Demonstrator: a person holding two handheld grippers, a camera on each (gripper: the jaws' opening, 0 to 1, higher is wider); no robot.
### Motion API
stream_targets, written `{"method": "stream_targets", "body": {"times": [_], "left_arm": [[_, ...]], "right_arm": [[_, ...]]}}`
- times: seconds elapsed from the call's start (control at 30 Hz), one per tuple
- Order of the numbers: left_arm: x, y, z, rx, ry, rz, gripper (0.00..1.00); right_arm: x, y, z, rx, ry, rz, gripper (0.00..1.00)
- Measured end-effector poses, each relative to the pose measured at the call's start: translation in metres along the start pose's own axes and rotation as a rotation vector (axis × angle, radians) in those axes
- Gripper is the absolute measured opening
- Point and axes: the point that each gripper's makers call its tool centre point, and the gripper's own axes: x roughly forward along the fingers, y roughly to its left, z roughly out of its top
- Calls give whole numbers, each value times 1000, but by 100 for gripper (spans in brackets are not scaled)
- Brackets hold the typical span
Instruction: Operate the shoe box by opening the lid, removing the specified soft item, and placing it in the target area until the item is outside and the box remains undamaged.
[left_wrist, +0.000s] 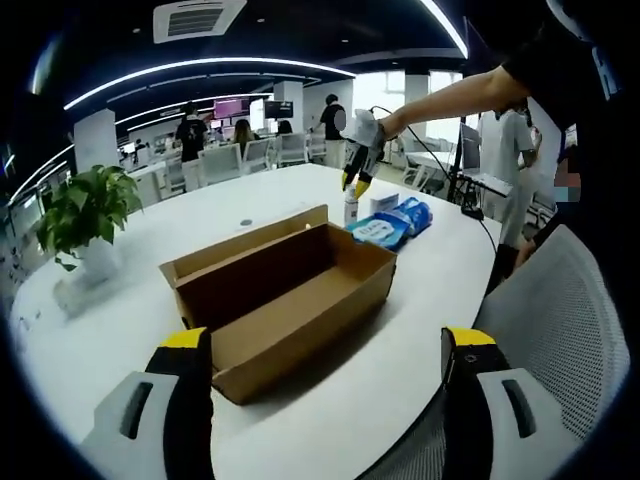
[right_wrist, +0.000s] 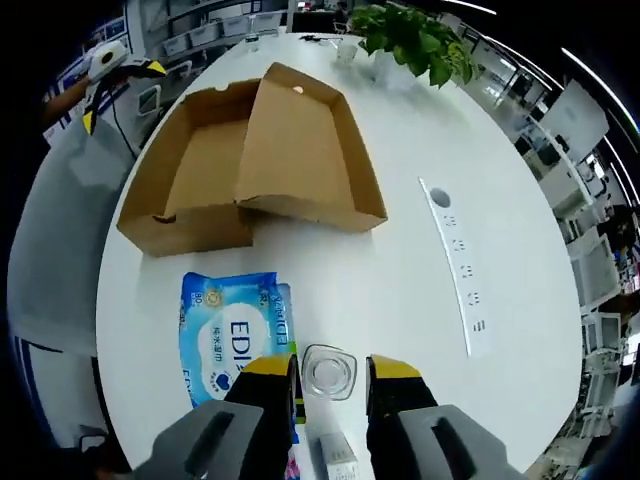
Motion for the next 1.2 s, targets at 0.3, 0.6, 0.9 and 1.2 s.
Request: {"method": "stream_targets", "body": {"times": [0.3, 0.6, 0.9, 1.2], "left_arm": [[-1, 3, -3, -4, 4, 9, 98], [-1, 5, -5, -8, 10, 16, 97], [-2, 7, -9, -24, 10, 26, 97], [-2, 21, -13, -56, 26, 72, 93]], "right_arm": [[-3, 6, -7, -60, 46, 39, 16], [-4, 10, -10, -92, 68, 63, 16], [-6, 5, -5, -112, 66, 47, 24], [-9, -1, 2, -85, 42, 26, 30]]}}
